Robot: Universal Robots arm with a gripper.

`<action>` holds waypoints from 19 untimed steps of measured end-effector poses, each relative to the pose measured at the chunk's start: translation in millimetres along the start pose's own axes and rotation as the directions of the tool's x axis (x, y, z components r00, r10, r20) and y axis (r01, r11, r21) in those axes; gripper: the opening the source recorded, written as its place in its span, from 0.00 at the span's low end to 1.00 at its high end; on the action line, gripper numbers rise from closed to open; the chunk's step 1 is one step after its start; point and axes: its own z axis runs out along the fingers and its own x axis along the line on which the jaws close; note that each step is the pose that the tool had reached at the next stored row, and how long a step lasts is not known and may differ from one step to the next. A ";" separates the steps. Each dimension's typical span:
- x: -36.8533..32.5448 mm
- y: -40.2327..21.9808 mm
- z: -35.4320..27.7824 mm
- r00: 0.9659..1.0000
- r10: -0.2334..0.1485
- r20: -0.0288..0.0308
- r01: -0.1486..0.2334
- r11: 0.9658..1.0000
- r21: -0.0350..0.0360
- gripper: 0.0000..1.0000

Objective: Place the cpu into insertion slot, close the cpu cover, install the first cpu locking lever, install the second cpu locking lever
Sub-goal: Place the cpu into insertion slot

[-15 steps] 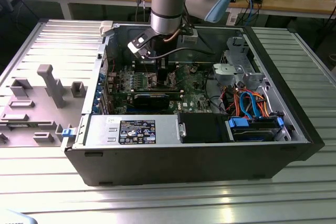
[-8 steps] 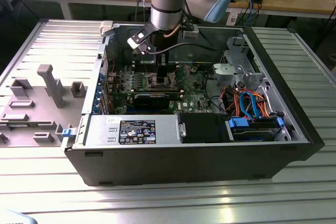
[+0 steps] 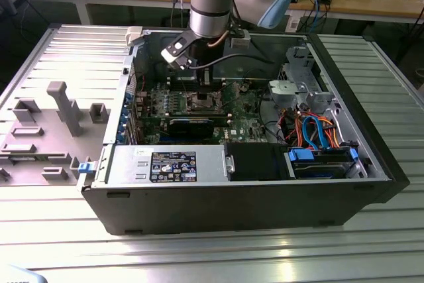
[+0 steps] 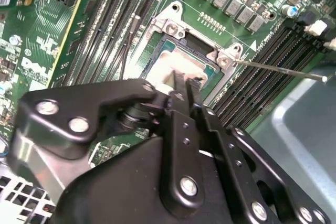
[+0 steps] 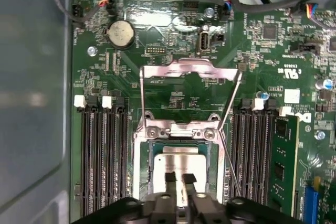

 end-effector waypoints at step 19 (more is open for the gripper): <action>-4.1 5.8 9.4 1.000 -0.015 -0.001 0.015 1.000 0.011 0.11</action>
